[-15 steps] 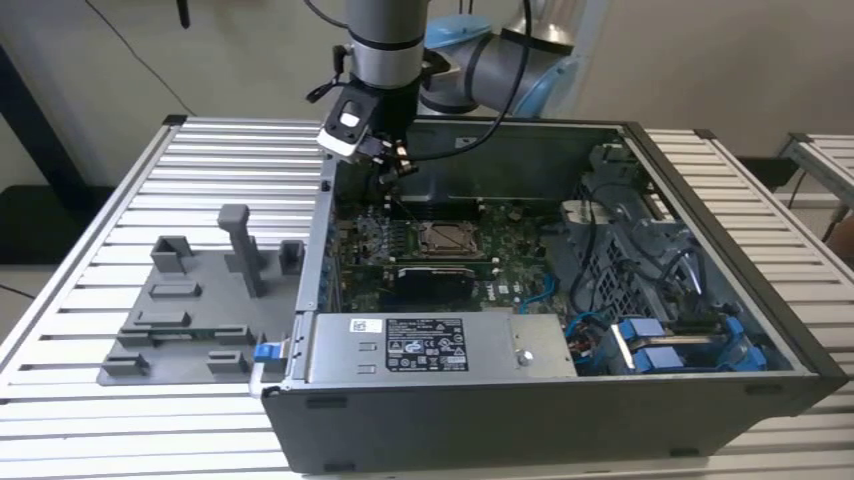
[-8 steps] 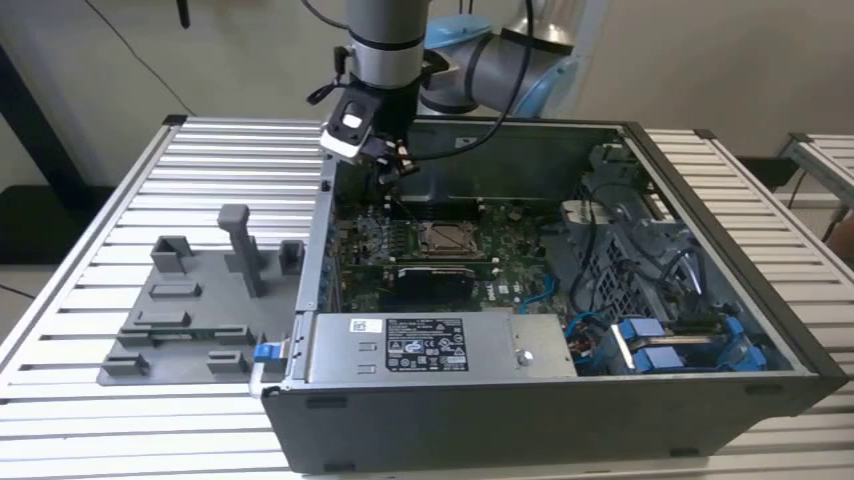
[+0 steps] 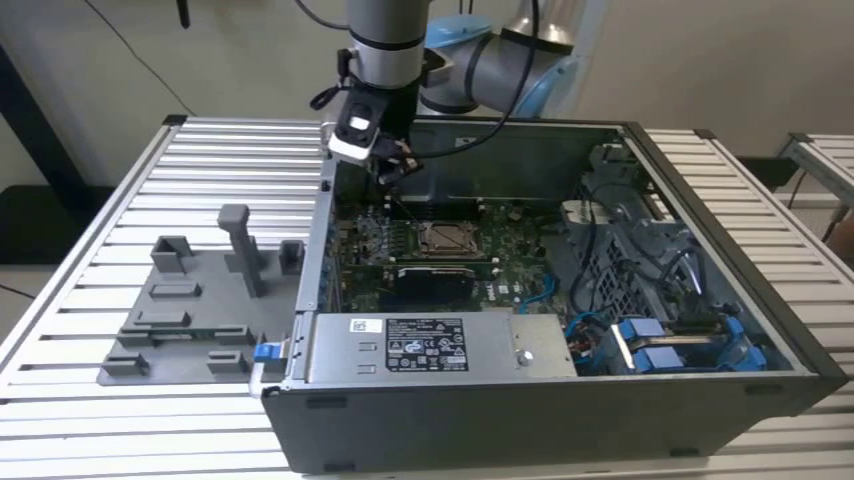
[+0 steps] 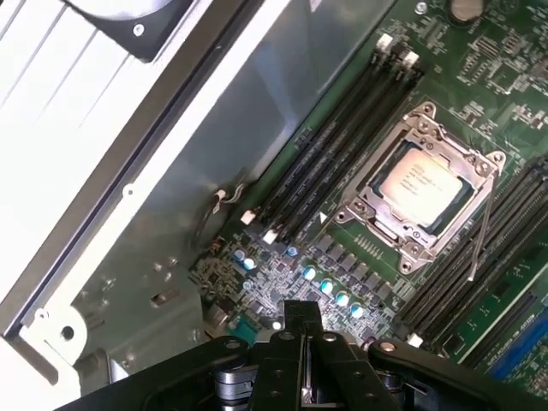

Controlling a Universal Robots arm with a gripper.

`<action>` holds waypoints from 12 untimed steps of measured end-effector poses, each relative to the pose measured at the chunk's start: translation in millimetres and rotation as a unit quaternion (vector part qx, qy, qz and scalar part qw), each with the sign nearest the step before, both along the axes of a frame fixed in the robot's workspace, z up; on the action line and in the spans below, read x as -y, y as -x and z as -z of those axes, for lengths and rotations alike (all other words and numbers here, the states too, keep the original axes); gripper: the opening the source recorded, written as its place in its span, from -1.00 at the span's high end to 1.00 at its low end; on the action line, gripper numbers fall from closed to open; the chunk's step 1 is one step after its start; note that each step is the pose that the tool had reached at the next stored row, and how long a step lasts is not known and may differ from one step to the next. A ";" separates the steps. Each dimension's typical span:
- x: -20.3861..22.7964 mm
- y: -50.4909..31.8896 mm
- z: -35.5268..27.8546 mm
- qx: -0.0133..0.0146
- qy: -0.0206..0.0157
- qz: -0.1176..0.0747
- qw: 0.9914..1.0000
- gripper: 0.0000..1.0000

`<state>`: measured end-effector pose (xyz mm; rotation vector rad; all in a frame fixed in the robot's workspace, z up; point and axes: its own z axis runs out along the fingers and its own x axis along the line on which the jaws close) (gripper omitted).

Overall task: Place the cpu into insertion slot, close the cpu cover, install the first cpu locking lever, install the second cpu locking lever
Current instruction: 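Install the first cpu locking lever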

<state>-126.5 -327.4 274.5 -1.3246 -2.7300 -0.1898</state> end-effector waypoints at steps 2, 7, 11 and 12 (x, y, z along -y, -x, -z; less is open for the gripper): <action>0.0 0.0 0.0 0.000 0.000 -0.010 1.000 0.79; 0.0 0.0 0.0 0.001 0.000 -0.031 1.000 0.79; 0.2 0.0 -0.1 0.001 0.000 -0.046 0.999 0.79; 0.2 0.0 0.0 0.001 0.000 -0.050 0.999 0.79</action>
